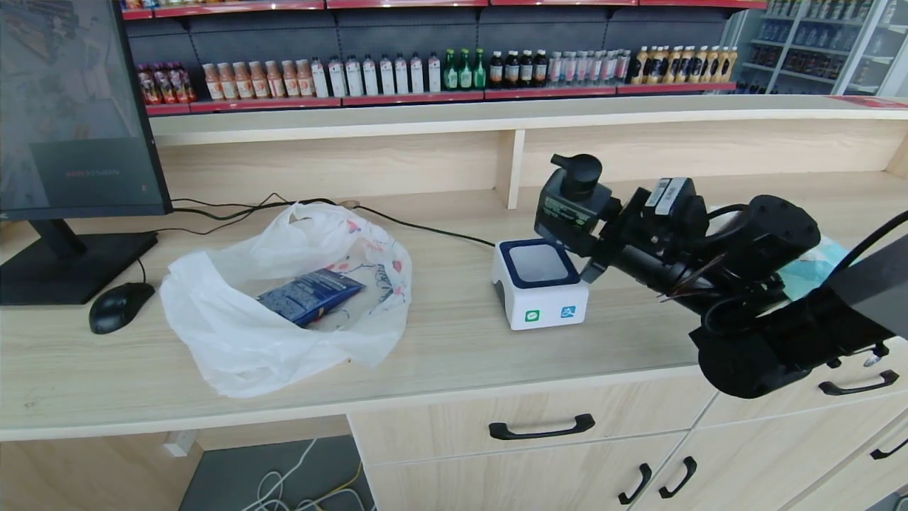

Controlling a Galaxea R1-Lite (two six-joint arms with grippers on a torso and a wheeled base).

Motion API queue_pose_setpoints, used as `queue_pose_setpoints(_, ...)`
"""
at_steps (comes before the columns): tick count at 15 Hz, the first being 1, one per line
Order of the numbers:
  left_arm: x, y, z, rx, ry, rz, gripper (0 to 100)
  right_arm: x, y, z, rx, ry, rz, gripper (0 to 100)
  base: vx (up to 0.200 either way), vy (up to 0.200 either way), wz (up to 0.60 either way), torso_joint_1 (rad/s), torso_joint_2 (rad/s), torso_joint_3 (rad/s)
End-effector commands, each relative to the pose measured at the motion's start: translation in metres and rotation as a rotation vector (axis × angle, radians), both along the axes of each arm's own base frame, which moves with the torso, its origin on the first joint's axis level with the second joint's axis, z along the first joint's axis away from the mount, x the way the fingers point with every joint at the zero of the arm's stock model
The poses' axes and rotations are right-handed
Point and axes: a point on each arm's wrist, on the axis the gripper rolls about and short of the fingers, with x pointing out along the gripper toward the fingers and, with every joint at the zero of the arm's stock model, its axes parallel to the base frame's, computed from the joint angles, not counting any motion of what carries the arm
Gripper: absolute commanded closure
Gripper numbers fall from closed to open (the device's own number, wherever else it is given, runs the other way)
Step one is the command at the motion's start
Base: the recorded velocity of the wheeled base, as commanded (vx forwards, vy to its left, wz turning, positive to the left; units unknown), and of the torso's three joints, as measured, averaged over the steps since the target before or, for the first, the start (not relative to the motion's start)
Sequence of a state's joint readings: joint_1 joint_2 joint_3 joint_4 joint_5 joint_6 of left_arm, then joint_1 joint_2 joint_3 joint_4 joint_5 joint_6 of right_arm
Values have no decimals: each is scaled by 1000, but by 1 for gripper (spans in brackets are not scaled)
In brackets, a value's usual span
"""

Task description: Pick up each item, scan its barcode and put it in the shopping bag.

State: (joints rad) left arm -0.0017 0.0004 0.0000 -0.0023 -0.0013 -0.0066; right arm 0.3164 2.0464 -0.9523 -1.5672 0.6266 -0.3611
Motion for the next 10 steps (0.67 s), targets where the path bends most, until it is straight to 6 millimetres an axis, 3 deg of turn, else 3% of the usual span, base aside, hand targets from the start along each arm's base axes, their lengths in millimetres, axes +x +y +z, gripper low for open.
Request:
queue_pose_setpoints(1,0,0,0,-1,-1,0,0,-28,-8,27,161,65,-95,100,0,0,0,0,0,0)
queue_pose_setpoints(7,0,0,0,-1,-1,0,0,-87,-5,-11,404,435,-349,100,0,0,0,0,0,0)
queue_pose_setpoints(8,0,0,0,-1,-1,0,0,-88,-6,-10,407,433,-351,100,0,0,0,0,0,0)
queue_pose_setpoints(10,0,0,0,-1,-1,0,0,-86,-7,-6,422,423,-348,100,0,200,0,0,0,2)
